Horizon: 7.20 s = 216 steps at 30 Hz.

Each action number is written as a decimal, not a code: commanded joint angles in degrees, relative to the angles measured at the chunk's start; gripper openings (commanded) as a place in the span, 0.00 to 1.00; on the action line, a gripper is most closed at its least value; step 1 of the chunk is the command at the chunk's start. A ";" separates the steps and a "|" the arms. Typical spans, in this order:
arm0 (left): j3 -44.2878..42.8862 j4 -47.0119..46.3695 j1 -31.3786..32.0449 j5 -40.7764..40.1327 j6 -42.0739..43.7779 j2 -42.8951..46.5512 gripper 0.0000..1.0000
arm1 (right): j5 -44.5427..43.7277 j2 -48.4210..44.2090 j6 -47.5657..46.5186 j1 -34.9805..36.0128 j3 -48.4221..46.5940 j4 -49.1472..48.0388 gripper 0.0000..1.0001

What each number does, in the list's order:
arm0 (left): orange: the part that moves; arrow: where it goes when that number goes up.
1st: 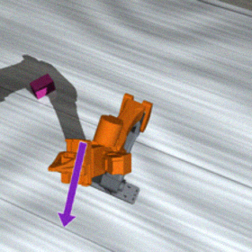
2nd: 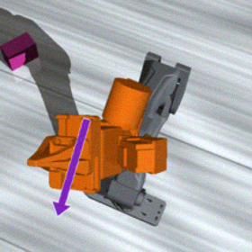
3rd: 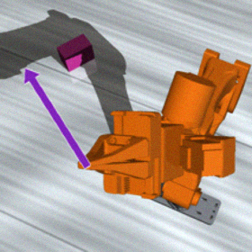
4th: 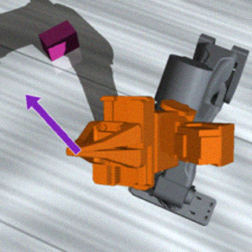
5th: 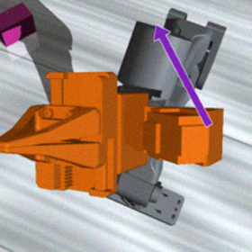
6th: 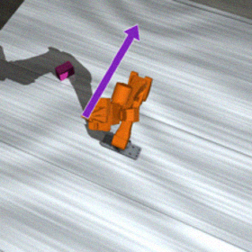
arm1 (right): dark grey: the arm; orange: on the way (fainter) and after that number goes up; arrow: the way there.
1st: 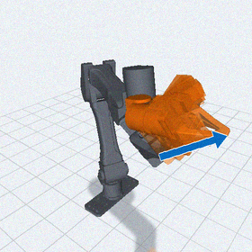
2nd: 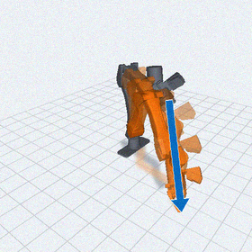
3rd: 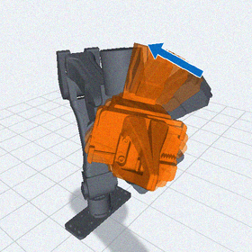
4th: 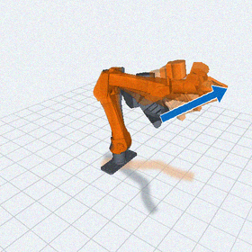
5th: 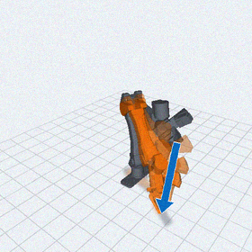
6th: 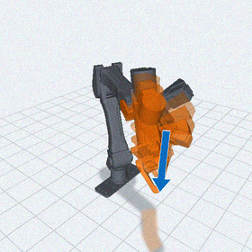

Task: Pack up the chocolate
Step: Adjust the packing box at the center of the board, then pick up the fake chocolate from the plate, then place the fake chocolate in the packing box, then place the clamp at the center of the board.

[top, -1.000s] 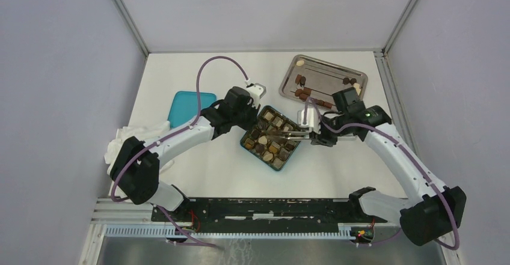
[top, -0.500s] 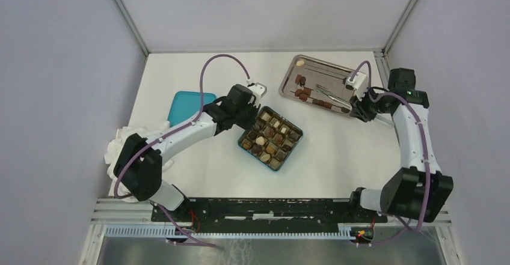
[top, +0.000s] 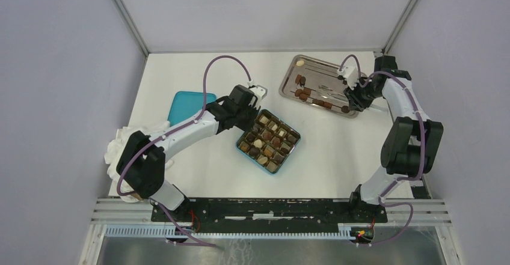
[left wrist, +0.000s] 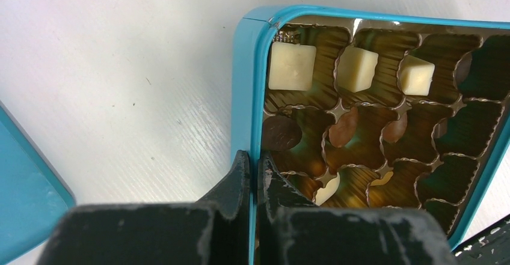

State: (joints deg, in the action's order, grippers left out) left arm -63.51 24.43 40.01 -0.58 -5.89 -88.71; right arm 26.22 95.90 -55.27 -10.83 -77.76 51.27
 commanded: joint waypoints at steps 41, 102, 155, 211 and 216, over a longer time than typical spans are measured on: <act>-4.42 -2.37 0.32 1.19 1.36 -0.24 0.02 | -6.48 21.71 0.95 7.84 -23.57 4.74 0.47; -1.89 -6.14 0.38 0.76 1.08 3.54 0.02 | 17.33 -36.50 -17.95 19.54 19.81 16.49 0.00; -1.97 -6.15 0.40 1.54 1.07 3.19 0.02 | 1.11 -36.79 -4.83 38.26 27.75 5.82 0.44; 10.40 -21.22 7.65 -6.46 9.00 23.27 0.02 | 29.25 -37.43 33.33 -7.18 40.14 -37.55 0.33; 1.04 -9.04 5.00 -1.58 2.39 8.74 0.02 | 28.61 -37.03 33.06 -7.12 40.40 -37.69 0.34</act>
State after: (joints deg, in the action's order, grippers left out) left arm -53.56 12.49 47.18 -6.72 1.65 -70.46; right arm 55.05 58.89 -22.61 -18.00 -37.54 16.86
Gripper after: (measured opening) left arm 0.046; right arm 0.345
